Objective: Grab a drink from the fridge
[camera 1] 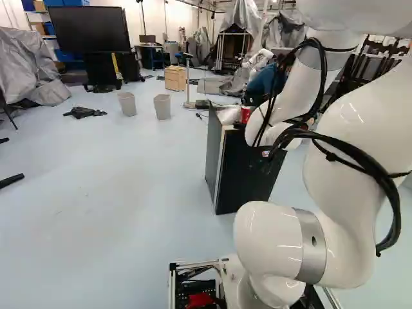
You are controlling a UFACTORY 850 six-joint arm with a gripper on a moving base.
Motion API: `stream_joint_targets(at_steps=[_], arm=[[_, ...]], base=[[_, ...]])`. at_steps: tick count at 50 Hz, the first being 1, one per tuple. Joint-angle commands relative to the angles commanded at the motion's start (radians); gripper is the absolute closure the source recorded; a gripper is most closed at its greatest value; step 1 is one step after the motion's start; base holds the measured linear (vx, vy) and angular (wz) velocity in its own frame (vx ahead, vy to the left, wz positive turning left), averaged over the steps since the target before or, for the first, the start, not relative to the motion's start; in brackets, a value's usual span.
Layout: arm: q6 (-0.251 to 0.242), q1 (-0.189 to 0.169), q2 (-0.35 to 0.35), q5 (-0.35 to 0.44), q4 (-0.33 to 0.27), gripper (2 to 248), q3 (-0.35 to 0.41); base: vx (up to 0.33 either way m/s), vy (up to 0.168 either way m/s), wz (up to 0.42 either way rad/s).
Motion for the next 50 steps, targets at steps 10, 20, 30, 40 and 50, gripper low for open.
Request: stream_joint_targets(at_steps=[10,20,30,40,50], arm=[[0.0,0.011,-0.045,0.053,0.024,3,-0.048],[0.0,0.022,-0.093,0.062,0.029,3,-0.1],[0.0,0.032,-0.158,0.063,0.029,3,-0.153],[0.0,0.042,-0.226,0.075,0.029,3,-0.208],[0.0,0.049,-0.288,0.115,0.029,3,-0.264]], base=[[0.0,0.0,0.0],[0.0,0.0,0.0],[0.0,0.0,0.0],[0.0,0.0,0.0],[0.0,0.0,0.0]])
